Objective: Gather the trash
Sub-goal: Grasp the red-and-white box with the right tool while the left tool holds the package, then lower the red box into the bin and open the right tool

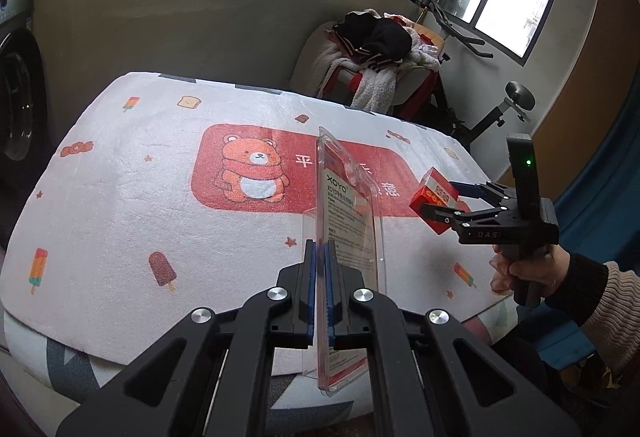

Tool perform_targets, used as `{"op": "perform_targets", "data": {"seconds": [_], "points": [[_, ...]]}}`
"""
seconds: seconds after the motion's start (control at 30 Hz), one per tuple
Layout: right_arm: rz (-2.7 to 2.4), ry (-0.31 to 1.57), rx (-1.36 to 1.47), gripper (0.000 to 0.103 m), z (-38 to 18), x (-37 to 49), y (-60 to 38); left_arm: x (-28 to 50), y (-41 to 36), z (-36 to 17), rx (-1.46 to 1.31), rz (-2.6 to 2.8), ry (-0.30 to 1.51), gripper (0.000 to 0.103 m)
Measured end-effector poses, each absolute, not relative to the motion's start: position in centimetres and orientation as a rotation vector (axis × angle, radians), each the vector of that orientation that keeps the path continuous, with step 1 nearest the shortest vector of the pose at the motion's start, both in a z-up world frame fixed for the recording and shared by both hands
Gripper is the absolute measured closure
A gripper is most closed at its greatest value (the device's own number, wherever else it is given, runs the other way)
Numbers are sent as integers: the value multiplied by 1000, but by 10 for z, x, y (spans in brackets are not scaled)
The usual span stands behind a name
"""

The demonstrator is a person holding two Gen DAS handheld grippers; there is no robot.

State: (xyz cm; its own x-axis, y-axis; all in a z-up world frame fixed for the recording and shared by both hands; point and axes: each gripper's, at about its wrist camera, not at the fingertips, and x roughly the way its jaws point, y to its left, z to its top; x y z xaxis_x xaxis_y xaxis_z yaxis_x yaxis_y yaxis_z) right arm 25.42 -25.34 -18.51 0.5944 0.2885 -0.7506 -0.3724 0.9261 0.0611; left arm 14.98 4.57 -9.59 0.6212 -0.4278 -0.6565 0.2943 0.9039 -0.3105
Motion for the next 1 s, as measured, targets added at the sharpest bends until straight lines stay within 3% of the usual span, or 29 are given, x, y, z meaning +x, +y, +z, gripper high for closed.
{"op": "perform_targets", "data": {"seconds": [0.57,1.0], "points": [[489,771,-59,9,-192,55,-234,51,39,-101,-196,-446,803,99],[616,857,-151,9,-220,8,-195,18,45,-106,-183,-439,803,99]]}}
